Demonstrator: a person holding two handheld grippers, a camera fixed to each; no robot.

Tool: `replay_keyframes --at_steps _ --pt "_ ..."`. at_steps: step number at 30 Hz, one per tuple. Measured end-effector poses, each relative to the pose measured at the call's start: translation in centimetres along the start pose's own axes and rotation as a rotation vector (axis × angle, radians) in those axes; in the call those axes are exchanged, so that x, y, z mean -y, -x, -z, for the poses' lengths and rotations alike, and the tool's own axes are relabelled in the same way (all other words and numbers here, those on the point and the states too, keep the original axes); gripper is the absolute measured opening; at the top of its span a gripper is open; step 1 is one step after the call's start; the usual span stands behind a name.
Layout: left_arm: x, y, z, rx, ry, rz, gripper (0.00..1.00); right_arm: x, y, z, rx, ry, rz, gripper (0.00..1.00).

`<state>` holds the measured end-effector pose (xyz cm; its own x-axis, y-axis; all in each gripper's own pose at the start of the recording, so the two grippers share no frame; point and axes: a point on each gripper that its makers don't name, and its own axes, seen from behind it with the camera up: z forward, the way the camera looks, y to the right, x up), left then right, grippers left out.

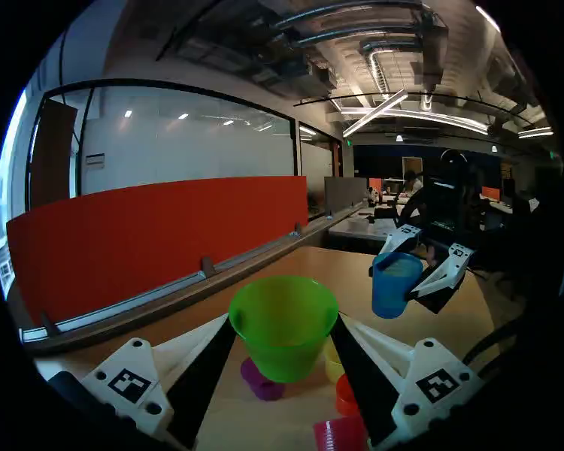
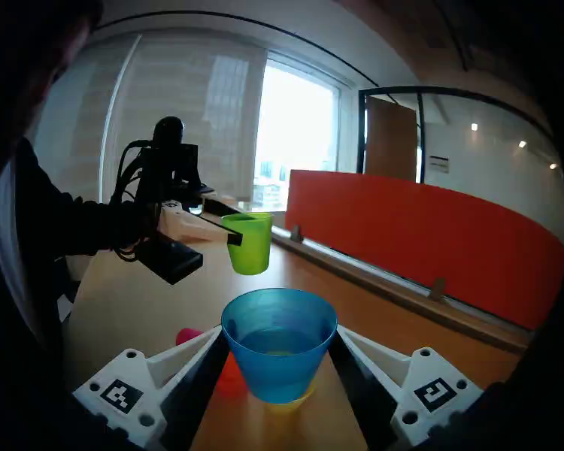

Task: Pour water

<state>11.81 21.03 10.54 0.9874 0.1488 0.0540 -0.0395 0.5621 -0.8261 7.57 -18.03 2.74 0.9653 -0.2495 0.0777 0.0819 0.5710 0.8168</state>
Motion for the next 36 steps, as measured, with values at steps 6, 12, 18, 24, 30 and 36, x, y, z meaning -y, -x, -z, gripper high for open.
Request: replay_keyframes --at_steps 6,12,18,24,30,36 --pt "-0.5 -1.4 0.3 -0.047 0.009 0.005 0.86 0.0 -0.1 0.1 0.002 0.0 0.002 0.89" --pt "-0.7 -2.1 0.5 -0.065 0.009 0.009 0.86 0.0 -0.3 0.1 0.001 -0.002 0.003 0.89" --pt "-0.9 -2.9 0.7 -0.089 0.009 0.018 0.86 0.0 -0.6 0.1 -0.001 -0.001 0.006 0.89" --pt "-0.9 -3.5 0.8 -0.107 0.004 0.033 0.86 -0.1 -0.8 0.1 -0.002 0.002 0.007 0.89" --pt "-1.0 -3.6 0.9 -0.115 0.003 0.038 0.86 -0.1 -0.9 0.1 -0.003 0.002 0.01 0.89" --pt "-1.1 -3.9 1.0 -0.115 0.005 0.037 0.86 -0.1 -1.1 0.0 -0.002 0.0 0.01 0.89"
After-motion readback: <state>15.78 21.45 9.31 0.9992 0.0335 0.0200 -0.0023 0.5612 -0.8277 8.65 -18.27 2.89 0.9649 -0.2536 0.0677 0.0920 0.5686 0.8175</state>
